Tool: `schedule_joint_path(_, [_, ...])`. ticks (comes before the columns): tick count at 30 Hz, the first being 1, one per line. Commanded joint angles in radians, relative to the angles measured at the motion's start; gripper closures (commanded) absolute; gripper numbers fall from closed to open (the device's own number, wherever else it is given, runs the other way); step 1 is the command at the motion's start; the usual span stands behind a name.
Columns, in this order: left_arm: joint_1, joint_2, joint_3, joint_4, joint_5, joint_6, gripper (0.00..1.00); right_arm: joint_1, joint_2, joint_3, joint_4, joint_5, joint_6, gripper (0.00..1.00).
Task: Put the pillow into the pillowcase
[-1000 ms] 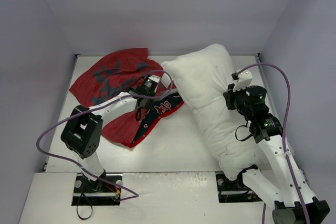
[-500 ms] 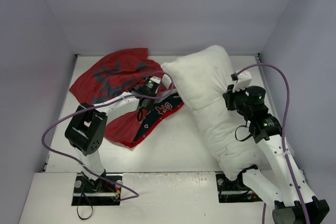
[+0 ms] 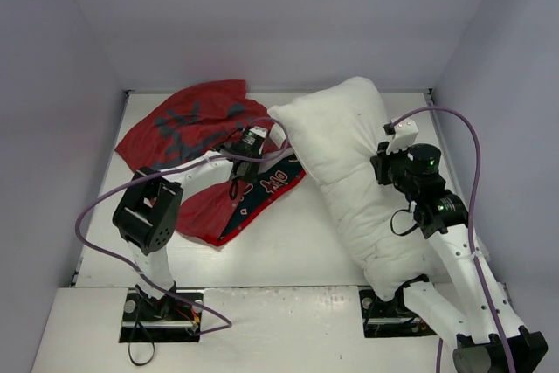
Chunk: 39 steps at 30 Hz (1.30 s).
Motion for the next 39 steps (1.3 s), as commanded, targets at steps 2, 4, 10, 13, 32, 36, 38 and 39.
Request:
schedule_joint_path(2, [0.007,-0.013,0.063,0.048,0.006,-0.01,0.74,0.008,-0.02,0.011,0.022,0.02,0.005,1.0])
schedule_joint_path(4, [0.007,-0.006,0.068,0.048,0.003,-0.007,0.74,0.01,-0.016,0.011,0.022,0.021,0.005,1.0])
schedule_joint_path(10, [0.019,0.022,0.082,0.06,0.012,-0.017,0.74,0.017,-0.016,0.01,0.022,0.036,0.001,1.0])
schedule_joint_path(13, [0.022,0.036,0.092,0.066,0.018,-0.021,0.74,0.02,-0.016,0.007,0.022,0.04,-0.001,1.0])
schedule_joint_path(32, [0.189,-0.167,0.092,-0.004,-0.017,-0.024,1.0,0.03,-0.079,0.031,0.022,-0.216,-0.061,1.0])
schedule_joint_path(36, [0.2,-0.177,0.115,-0.036,-0.015,-0.011,1.0,0.04,-0.105,0.046,0.02,-0.409,-0.049,1.0])
schedule_joint_path(38, [0.208,-0.18,0.131,-0.046,-0.006,-0.013,1.0,0.054,-0.108,0.069,0.019,-0.479,-0.026,1.0])
schedule_joint_path(39, [0.209,-0.179,0.138,-0.053,-0.003,-0.011,1.0,0.062,-0.113,0.072,0.017,-0.521,-0.009,1.0])
